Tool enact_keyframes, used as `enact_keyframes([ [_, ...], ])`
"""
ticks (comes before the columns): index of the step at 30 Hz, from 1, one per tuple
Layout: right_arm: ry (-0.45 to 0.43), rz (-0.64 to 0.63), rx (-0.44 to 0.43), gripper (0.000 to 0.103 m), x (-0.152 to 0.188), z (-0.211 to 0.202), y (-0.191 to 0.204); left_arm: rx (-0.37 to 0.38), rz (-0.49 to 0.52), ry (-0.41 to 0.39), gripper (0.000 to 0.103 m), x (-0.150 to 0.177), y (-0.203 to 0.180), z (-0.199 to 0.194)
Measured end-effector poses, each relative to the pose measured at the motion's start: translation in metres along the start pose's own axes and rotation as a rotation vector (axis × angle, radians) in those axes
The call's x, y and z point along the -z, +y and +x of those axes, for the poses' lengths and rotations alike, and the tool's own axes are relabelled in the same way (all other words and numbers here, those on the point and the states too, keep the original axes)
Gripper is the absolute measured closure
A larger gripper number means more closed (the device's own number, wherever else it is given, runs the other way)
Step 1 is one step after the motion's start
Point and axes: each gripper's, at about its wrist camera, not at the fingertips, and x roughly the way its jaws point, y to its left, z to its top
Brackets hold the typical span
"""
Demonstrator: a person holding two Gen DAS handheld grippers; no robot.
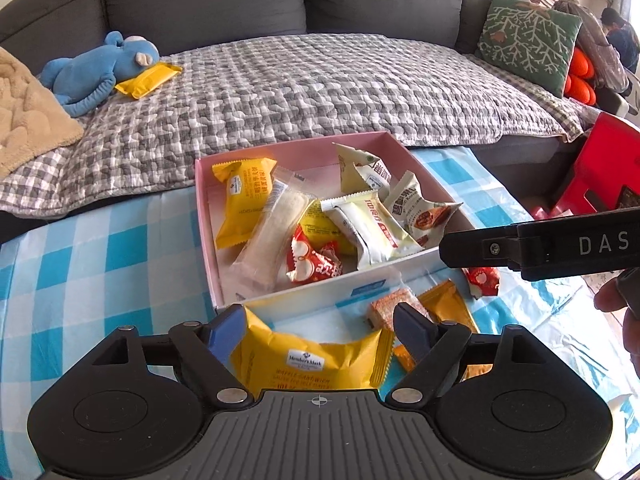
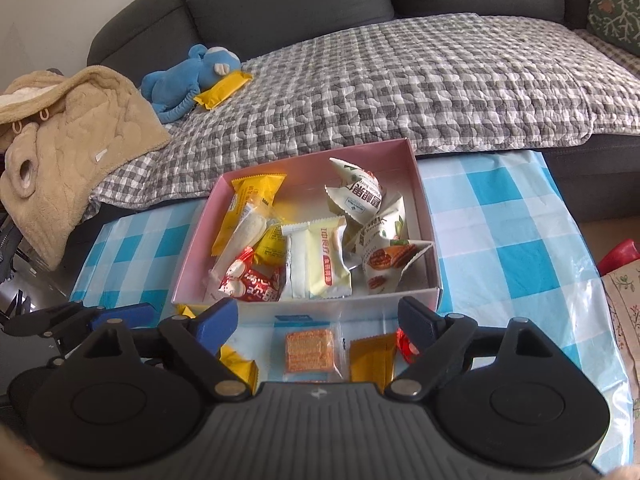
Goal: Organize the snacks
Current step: 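Move both tools back toward the pink wafer pack and yellow sandwich-cake pack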
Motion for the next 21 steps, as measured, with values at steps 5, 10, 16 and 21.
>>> enact_keyframes([
  [5,0.006,0.003,-0.009,0.014,0.013,-0.009,0.005,-0.013,-0.019,0.007,0.014,0.015,0.006,-0.015],
  [10,0.014,0.003,-0.008,0.011,0.026,-0.014,0.008,-0.029,-0.031,0.011,0.012,0.032,0.01,-0.024],
  [16,0.025,-0.006,-0.007,0.007,0.042,-0.014,0.012,-0.058,-0.033,0.023,0.011,0.049,0.018,-0.026],
  [21,0.027,-0.053,0.012,0.006,0.055,-0.013,0.018,-0.1,0.005,0.019,0.01,0.066,0.024,-0.021],
])
